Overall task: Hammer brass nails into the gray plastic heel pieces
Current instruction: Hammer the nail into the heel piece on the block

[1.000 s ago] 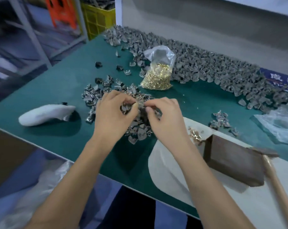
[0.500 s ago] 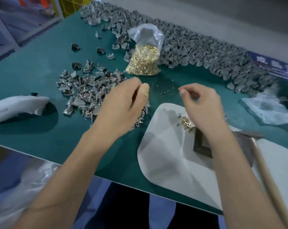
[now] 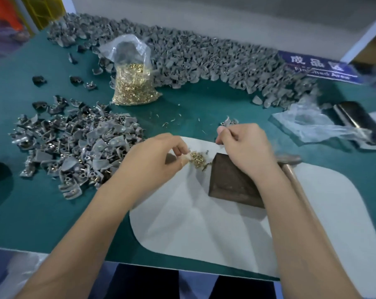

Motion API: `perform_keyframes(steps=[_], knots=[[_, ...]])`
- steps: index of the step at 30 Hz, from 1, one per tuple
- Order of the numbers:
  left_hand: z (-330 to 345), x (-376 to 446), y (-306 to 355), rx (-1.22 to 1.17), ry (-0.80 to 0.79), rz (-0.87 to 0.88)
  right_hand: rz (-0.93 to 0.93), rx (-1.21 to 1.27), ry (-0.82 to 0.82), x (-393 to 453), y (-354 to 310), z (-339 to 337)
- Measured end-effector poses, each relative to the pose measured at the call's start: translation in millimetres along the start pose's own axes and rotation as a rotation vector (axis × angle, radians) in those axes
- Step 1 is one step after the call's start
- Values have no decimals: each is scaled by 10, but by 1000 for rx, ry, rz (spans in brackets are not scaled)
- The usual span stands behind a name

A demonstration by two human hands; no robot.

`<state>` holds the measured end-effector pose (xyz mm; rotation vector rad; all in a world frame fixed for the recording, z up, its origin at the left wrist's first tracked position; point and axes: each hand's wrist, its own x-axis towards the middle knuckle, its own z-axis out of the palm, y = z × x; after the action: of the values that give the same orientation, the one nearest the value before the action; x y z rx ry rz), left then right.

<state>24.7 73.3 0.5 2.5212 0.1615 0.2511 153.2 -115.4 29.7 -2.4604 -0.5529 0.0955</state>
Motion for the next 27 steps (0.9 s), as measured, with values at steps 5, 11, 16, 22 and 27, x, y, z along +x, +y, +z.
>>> perform_keyframes(steps=[5,11,16,22,27], knots=[[15,-7,66,103,40,-17,24,221,39,12,60,-15],[30,211,209,102,40,64,84,402,186,9,152,-55],[234,761,579,-326,52,21,-47,467,272,26,257,-157],[411,1134,772,-555,-44,24,-107,605,240,53,391,-209],[429,1122,679,-577,-20,75,-111,661,304,59,400,-236]])
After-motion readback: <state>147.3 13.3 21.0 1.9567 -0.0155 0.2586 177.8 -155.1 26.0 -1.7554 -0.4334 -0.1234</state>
